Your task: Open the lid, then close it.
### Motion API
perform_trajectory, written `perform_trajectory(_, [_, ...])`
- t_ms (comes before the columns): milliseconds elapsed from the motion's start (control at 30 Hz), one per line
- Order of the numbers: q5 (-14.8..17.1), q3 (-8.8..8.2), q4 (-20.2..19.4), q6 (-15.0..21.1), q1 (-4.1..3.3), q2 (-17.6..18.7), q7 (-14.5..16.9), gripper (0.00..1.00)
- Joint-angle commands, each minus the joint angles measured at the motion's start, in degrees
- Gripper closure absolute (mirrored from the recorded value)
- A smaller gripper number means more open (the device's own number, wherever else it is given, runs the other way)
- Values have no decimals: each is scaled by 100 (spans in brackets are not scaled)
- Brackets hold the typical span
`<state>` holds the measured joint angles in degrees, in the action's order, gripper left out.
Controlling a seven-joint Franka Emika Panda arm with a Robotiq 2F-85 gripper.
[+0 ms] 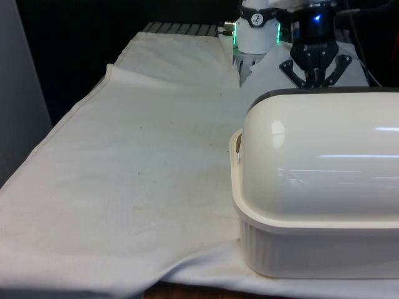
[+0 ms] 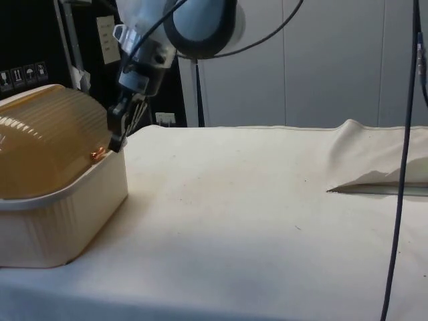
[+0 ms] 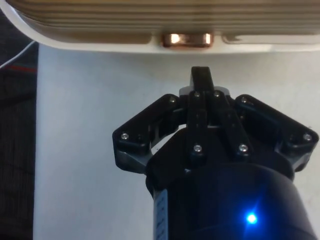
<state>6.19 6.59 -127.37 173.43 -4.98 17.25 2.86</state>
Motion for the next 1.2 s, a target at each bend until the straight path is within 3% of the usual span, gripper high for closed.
perform_trajectory(0, [29,29,40,92,-17,86,-29,100])
perform_trajectory(200, [46,115,132,235,-6,281,-63,100])
perform_trajectory(233, [0,63,120,178,-23,258,-57,100])
perform_trajectory(267, [52,138,172,292,0,338,-63,100])
perform_trajectory(467, [69,189,183,470,29,390,-63,100])
perform_trajectory(500, [0,74,183,384,-29,378,-80,100])
perform_trajectory(533, [69,195,178,481,29,390,-69,100])
perform_trajectory(567, [69,195,178,498,34,395,-69,100])
perform_trajectory(767, [69,201,178,567,34,401,-80,100])
perform_trajectory(800, [0,80,172,464,-29,378,-97,100])
perform_trajectory(833, [63,195,178,573,34,401,-86,100])
perform_trajectory(1100, [0,115,172,550,-29,390,-103,100])
perform_trajectory(1167, [46,195,189,676,6,401,-103,100])
